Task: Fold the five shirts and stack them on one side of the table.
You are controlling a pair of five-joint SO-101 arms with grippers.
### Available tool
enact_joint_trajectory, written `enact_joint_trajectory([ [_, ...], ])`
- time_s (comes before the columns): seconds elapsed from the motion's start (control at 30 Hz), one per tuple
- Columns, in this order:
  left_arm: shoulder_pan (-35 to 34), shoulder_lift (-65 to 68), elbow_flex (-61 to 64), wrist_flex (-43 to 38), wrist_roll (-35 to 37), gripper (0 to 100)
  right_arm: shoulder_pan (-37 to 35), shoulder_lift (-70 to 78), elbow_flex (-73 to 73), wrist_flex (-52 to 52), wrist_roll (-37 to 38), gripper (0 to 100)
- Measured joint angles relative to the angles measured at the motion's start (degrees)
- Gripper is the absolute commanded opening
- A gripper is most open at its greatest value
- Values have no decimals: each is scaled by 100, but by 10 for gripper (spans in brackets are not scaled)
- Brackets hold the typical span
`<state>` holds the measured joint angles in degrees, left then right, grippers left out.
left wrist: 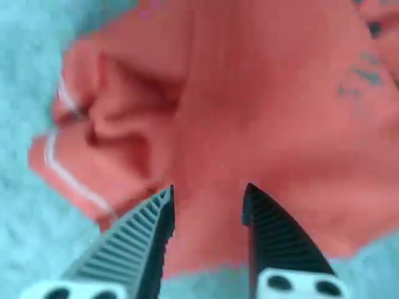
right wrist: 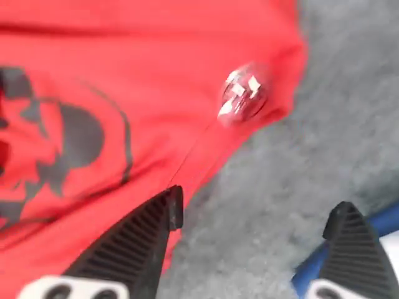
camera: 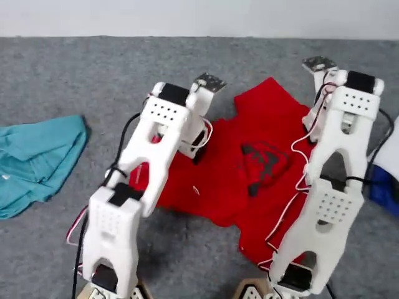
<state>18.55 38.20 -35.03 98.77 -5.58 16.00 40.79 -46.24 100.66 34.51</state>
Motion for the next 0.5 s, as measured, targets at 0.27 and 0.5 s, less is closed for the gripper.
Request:
enact_joint_trajectory([
  [0.27,9,932,-1196,0,-527,118,9,-229,545,0,299,365],
  [0.5,9,1160,-1231,18,-1108,78,53,-229,545,0,299,365],
])
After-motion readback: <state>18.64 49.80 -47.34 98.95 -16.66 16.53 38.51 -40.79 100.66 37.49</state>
